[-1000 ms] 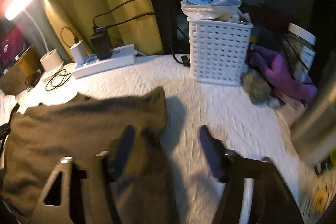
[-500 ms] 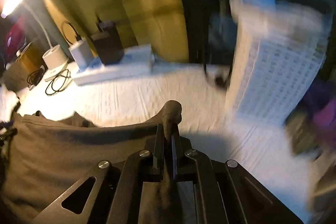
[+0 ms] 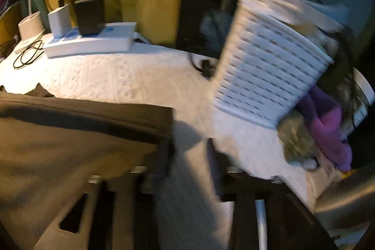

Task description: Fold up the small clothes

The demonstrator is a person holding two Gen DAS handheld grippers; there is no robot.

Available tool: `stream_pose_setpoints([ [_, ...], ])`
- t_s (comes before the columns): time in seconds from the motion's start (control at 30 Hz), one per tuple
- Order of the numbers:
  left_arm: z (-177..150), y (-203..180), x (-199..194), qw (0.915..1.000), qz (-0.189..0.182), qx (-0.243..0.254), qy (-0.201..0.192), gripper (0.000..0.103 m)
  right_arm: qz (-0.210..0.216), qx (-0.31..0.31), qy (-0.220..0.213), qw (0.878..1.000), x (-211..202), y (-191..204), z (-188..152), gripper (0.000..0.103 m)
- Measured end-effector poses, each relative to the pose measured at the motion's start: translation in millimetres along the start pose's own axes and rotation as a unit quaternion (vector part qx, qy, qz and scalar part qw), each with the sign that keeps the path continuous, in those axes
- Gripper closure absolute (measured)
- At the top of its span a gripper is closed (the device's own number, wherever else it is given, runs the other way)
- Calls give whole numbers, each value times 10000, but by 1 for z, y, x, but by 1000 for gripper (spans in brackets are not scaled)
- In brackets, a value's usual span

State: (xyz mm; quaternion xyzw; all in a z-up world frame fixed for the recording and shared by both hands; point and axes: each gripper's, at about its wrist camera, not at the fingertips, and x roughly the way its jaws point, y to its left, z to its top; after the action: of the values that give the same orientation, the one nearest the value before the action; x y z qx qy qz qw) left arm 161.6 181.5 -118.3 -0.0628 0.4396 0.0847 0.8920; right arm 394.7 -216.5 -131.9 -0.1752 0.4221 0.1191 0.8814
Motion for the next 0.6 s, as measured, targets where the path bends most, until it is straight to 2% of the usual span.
stream_pose_setpoints([
  [0.3, -18, -8, -35, 9996, 43, 152, -218, 31, -16, 423, -228, 9988, -59, -33, -50, 39],
  [0.6, -50, -12, -64, 9994, -33, 137, -326, 31, 56, 598, -210, 9980, -100, -28, -112, 39],
])
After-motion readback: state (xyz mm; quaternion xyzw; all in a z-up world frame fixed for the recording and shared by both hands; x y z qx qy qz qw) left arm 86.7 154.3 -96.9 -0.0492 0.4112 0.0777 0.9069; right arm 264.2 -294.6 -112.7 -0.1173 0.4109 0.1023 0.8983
